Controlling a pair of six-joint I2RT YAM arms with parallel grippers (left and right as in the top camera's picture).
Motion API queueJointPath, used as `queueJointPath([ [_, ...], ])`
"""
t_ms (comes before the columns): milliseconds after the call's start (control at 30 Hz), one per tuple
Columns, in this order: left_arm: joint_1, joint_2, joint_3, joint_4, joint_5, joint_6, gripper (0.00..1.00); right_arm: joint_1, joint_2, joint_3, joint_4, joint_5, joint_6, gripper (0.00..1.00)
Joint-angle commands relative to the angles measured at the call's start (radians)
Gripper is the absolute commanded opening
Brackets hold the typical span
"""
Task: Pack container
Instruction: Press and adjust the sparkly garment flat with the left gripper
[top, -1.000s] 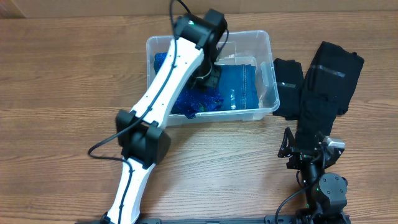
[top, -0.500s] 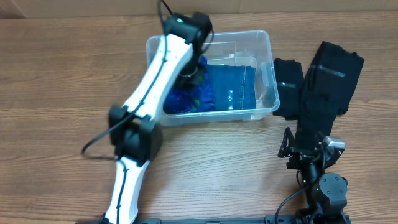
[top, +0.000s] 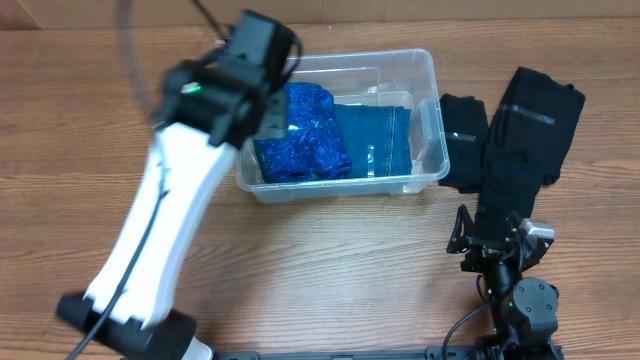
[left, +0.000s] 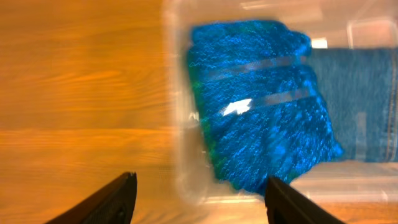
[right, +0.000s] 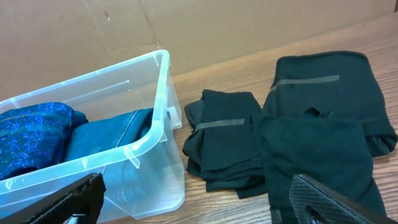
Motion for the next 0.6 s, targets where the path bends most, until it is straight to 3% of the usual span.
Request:
queueJointPath([
  [0, -0.002, 0.021, -0.219, 0.156, 0.15, 0.053, 0.57, -0.006, -0.009, -0.004, 0.005, -0.005, 0.003, 1.0],
  [133, -0.002, 0.021, -0.412, 0.348, 0.195, 0.048, 0.35, -0.006, -0.009, -0.004, 0.005, -0.005, 0.003, 1.0],
  [167, -0.002, 0.021, -0.448, 0.38, 0.194, 0.048, 0.34, -0.006, -0.009, -0.004, 0.005, -0.005, 0.003, 1.0],
  [333, -0.002, 0.07, -0.66, 0.542, 0.201, 0.048, 0.34, -0.006, -0.009, -0.004, 0.005, -0.005, 0.003, 1.0],
  [567, 0.065, 0.139, -0.602, 0.492, 0.202, 0.055, 0.28, -0.006, -0.009, -0.004, 0.005, -0.005, 0.003, 1.0],
])
